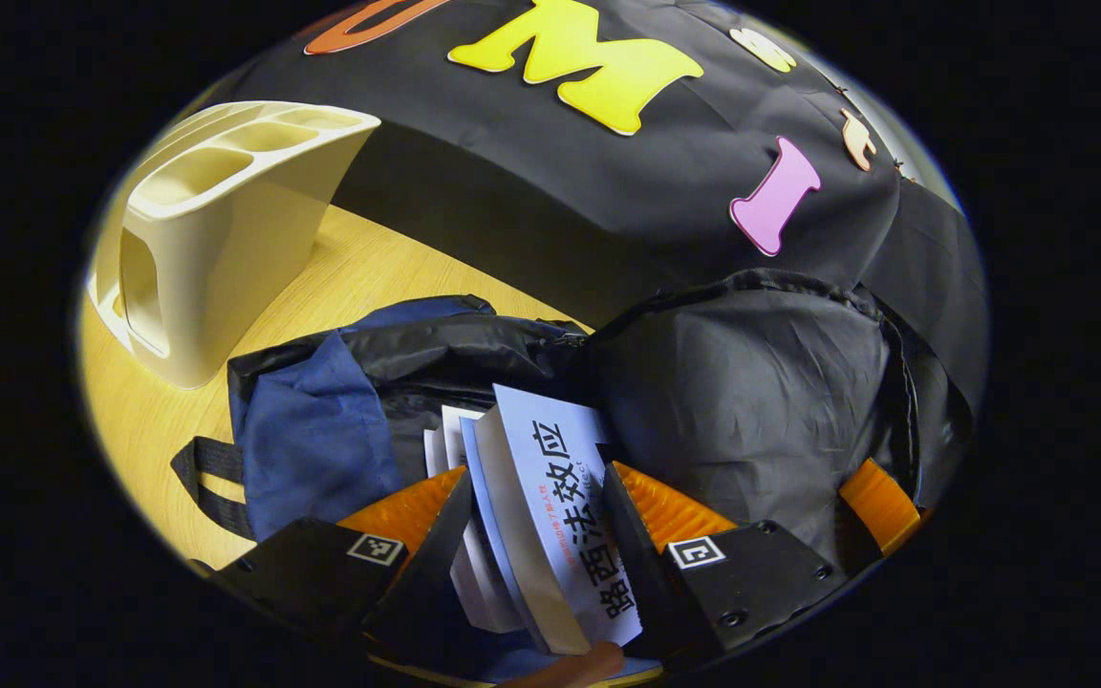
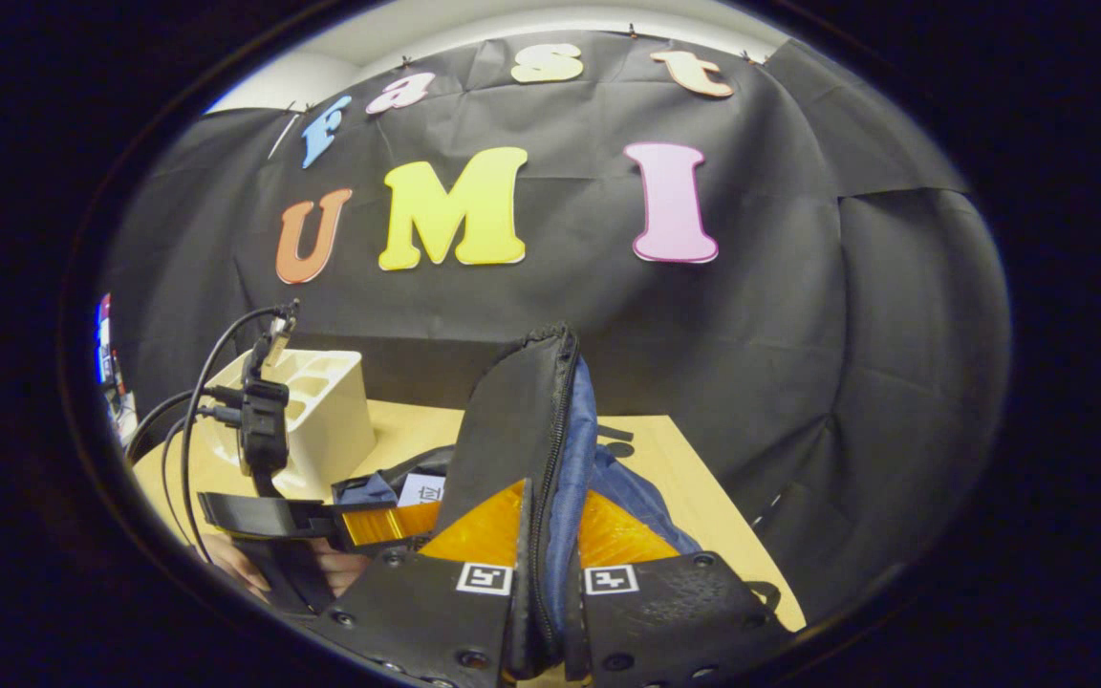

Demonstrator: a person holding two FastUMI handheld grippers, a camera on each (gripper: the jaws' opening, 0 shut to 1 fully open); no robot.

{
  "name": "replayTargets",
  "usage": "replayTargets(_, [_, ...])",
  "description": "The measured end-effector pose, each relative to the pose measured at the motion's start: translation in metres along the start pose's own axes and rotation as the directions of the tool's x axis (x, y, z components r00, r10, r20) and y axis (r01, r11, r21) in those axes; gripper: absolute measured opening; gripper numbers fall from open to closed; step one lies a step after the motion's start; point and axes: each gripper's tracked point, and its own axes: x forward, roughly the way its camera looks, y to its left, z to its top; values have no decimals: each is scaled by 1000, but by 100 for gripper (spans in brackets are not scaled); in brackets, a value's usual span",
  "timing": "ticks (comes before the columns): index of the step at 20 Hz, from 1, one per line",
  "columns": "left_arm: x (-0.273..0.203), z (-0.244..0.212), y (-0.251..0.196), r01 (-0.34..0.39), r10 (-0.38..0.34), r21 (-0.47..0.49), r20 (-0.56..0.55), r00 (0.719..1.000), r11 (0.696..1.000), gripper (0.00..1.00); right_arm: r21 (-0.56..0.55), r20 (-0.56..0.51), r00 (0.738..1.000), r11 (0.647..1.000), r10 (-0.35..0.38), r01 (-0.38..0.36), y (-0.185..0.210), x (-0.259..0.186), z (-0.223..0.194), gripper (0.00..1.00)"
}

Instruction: Open the schoolbag, grab two books from the bookshelf and put them into the schoolbag.

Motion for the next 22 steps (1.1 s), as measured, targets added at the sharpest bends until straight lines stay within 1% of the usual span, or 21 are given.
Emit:
replayTargets(1, [-2, 6, 6, -13, 13, 31, 5, 1000, 999, 85, 4, -11, 1000, 1000, 1, -1, 1, -3, -3, 13])
replayTargets(3, [-10, 24, 12, -31, 27, 81, 44, 999, 996, 85, -17, -24, 999, 1000, -25, 25, -1, -6, -9, 20])
replayTargets(4, [-19, 30, 14, -39, 33, 98, 59, 998, 994, 85, -24, -26, 999, 999, -36, 36, -2, -8, -10, 19])
replayTargets(7, [-46, 42, 21, -56, 46, 115, 95, 994, 992, 85, 7, -36, 999, 1000, -10, 10, 7, -20, -14, 19])
replayTargets(9, [-66, 50, 33, -79, 64, 120, 125, 990, 990, 85, 13, -40, 999, 999, -36, 37, 4, -26, -16, 20])
replayTargets(10, [-79, 55, 41, -101, 82, 123, 148, 986, 987, 86, 10, -41, 998, 999, -53, 53, 3, -28, -18, 22])
replayTargets(11, [-93, 60, 49, -128, 105, 132, 169, 980, 983, 86, 9, -41, 997, 998, -67, 67, 4, -34, -20, 30])
replayTargets(12, [-107, 64, 60, -155, 126, 144, 192, 973, 977, 85, 8, -40, 996, 996, -83, 84, 3, -37, -22, 29])
replayTargets(13, [-122, 68, 68, -178, 143, 158, 215, 966, 971, 85, 2, -41, 994, 995, -99, 99, 4, -42, -24, 33])
replayTargets(14, [-138, 71, 78, -206, 162, 169, 241, 957, 964, 85, -1, -38, 993, 994, -108, 108, 6, -46, -27, 29])
replayTargets(15, [-154, 73, 89, -238, 185, 176, 271, 945, 955, 85, -2, -37, 992, 993, -119, 119, 8, -51, -30, 38])
replayTargets(19, [-222, 74, 122, -352, 260, 222, 356, 898, 910, 85, 12, -23, 991, 991, -131, 132, 19, -78, -41, 46])
replayTargets(20, [-238, 73, 130, -384, 284, 232, 369, 885, 894, 85, 19, -14, 991, 991, -132, 132, 22, -85, -42, 49])
replayTargets(21, [-250, 71, 136, -405, 299, 238, 379, 876, 883, 85, 21, -6, 991, 991, -131, 132, 25, -94, -43, 58])
replayTargets(22, [-266, 67, 141, -422, 309, 246, 391, 867, 873, 85, 23, 7, 992, 992, -127, 127, 30, -103, -43, 60])
